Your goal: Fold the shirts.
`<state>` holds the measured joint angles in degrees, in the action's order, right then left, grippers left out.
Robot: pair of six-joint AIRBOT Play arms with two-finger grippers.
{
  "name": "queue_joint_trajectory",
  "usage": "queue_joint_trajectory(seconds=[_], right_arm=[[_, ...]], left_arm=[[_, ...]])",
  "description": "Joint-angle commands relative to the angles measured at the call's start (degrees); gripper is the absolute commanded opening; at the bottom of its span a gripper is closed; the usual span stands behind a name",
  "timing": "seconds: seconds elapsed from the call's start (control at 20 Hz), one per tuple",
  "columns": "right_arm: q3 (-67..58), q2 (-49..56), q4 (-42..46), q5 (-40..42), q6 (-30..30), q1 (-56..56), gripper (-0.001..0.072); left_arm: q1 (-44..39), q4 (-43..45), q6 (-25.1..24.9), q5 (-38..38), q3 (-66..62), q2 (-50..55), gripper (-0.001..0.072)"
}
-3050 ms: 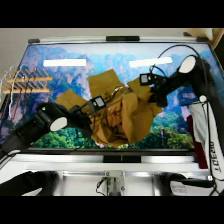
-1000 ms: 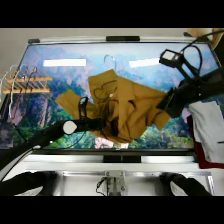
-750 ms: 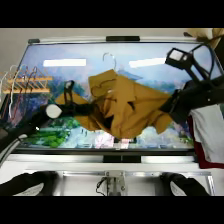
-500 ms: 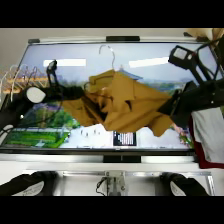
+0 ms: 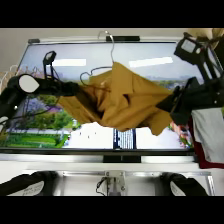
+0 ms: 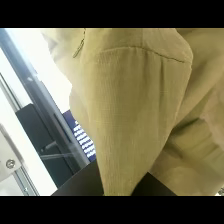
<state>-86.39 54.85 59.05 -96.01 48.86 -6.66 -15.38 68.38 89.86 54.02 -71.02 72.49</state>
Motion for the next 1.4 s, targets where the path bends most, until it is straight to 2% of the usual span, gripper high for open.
queue_joint_trajectory(seconds=[0.0, 0.2, 0.45, 0.65, 0.95, 1.15, 1.35], right_arm=[[-0.02, -0.44, -0.09, -1.18, 0.33, 0.00, 0.0051], [-0.02, -0.44, -0.11, -5.27, 0.76, 0.00, 0.0051], [0.92, -0.44, -0.04, -6.23, 2.25, 0.00, 0.0051], [6.47, -0.44, 1.44, -5.55, 4.61, 0.00, 0.0051], [9.25, -0.02, -5.07, 9.86, 5.01, -0.85, 0.0051], [9.25, 0.74, -0.72, 14.51, 7.28, -8.94, 0.0051], [7.85, 0.74, 5.07, 17.05, 11.02, -8.92, 0.0051]], left_arm=[[0.11, 1.97, 0.90, 2.38, -0.35, 1.11, 0.0045], [0.11, 0.96, 4.15, -3.23, -0.39, 1.20, 0.0045], [-0.04, -3.04, 4.02, -5.44, -1.20, 0.90, 0.0045], [-2.75, -3.08, 3.87, -5.01, -5.14, -3.50, 0.0045], [-16.06, -3.93, 3.93, -5.79, -6.16, -11.23, 0.0044], [-24.55, -3.82, 3.50, -6.88, -11.93, -11.56, 0.0044], [-25.57, -0.17, 2.49, 0.11, -18.14, -14.40, 0.0044]])
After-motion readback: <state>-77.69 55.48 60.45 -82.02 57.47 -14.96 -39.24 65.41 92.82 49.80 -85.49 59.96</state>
